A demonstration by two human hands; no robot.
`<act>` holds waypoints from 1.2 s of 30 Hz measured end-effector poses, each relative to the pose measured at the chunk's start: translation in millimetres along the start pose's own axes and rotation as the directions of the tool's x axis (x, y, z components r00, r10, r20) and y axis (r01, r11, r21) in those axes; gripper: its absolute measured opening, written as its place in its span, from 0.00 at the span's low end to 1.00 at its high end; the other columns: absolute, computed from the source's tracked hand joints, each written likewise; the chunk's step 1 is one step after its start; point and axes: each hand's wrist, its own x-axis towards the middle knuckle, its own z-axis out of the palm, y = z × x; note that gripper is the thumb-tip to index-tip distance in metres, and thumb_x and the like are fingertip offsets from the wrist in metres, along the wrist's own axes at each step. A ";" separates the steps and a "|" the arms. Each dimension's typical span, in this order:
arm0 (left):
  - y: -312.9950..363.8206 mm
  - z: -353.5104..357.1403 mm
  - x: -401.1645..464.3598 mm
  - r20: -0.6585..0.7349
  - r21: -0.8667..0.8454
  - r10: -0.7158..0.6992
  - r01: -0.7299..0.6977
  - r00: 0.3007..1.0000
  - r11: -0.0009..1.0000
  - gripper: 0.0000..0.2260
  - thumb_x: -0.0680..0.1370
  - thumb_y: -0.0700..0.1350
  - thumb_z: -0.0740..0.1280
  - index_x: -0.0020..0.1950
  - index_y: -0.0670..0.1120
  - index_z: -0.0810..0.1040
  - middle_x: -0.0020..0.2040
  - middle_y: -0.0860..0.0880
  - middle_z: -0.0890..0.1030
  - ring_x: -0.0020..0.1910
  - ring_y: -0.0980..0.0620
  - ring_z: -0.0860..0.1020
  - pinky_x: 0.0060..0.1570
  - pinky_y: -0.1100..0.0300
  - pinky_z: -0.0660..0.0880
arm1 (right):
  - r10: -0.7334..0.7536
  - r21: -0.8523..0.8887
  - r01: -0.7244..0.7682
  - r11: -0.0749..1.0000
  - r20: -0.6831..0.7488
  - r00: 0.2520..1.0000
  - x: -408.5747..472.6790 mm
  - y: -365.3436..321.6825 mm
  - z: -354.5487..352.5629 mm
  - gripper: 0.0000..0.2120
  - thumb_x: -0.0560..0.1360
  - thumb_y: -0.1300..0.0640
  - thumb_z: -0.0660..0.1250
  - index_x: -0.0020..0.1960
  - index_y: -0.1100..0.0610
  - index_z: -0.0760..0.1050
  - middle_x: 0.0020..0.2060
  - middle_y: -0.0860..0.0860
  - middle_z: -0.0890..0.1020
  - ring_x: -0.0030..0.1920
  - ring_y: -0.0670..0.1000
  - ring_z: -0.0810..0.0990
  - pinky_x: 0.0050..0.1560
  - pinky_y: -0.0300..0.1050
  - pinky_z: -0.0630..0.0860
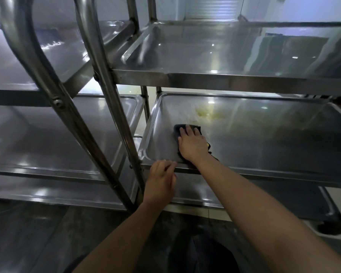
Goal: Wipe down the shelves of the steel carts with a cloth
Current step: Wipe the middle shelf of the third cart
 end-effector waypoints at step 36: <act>41.6 30.8 -2.4 -0.010 -0.089 0.009 -0.010 1.000 0.996 0.18 0.79 0.44 0.62 0.66 0.42 0.80 0.63 0.44 0.78 0.64 0.44 0.74 0.62 0.46 0.76 | 0.110 -0.005 -0.110 0.994 0.038 0.993 -57.6 52.5 -3.5 0.27 0.84 0.47 0.45 0.82 0.52 0.50 0.82 0.50 0.50 0.80 0.59 0.50 0.76 0.59 0.57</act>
